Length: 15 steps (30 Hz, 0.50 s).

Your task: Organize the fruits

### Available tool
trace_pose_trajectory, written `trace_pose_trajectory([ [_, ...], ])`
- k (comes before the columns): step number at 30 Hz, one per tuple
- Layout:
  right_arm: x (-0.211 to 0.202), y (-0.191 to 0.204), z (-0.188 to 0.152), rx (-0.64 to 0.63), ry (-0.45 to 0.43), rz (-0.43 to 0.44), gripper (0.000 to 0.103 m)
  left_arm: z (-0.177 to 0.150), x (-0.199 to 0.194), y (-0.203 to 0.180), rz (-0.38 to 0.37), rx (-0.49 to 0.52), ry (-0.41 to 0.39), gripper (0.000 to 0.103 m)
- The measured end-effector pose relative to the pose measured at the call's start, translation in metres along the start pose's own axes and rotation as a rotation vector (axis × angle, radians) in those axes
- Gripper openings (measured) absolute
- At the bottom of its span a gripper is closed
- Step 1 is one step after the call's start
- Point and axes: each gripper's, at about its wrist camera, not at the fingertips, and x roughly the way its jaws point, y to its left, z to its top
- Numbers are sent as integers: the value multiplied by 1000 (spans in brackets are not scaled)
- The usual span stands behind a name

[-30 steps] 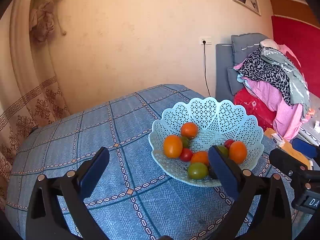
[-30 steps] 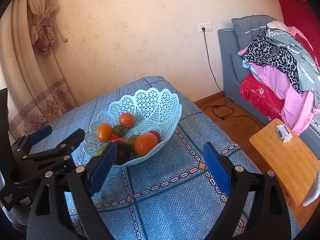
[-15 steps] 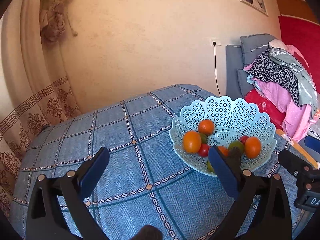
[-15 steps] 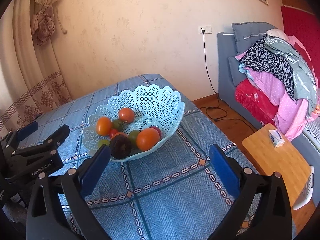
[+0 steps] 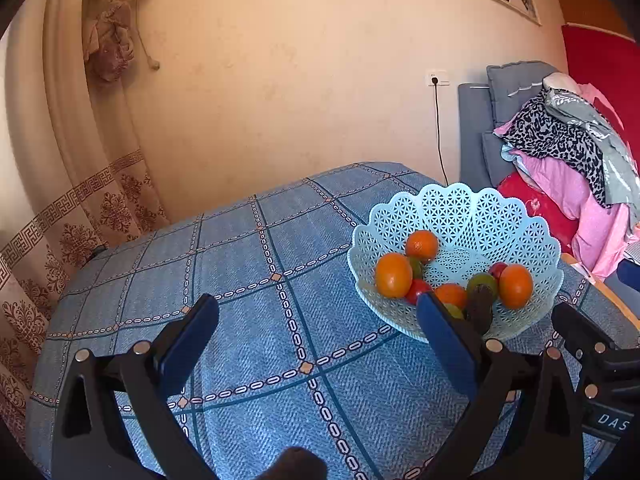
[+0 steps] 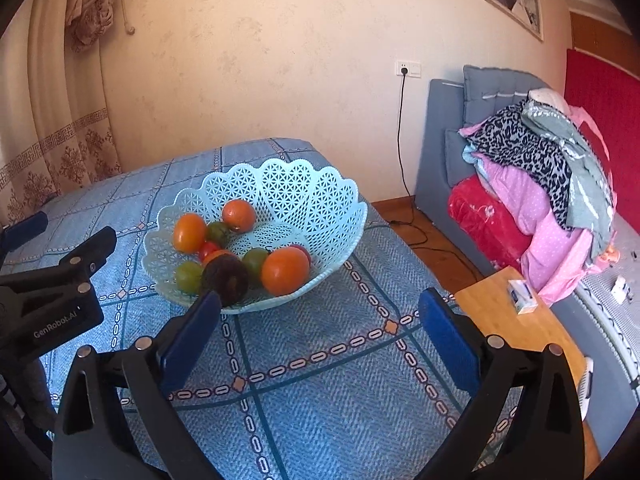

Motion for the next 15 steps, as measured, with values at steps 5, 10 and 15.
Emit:
trace_pose_trajectory([
  [5, 3, 1, 2, -8, 0, -6, 100, -2, 4, -1, 4, 4, 11, 98],
  [10, 10, 3, 2, -15, 15, -11, 100, -4, 8, -3, 4, 13, 21, 98],
  [15, 16, 3, 2, -16, 27, -14, 100, -6, 11, -5, 6, 17, 28, 98],
])
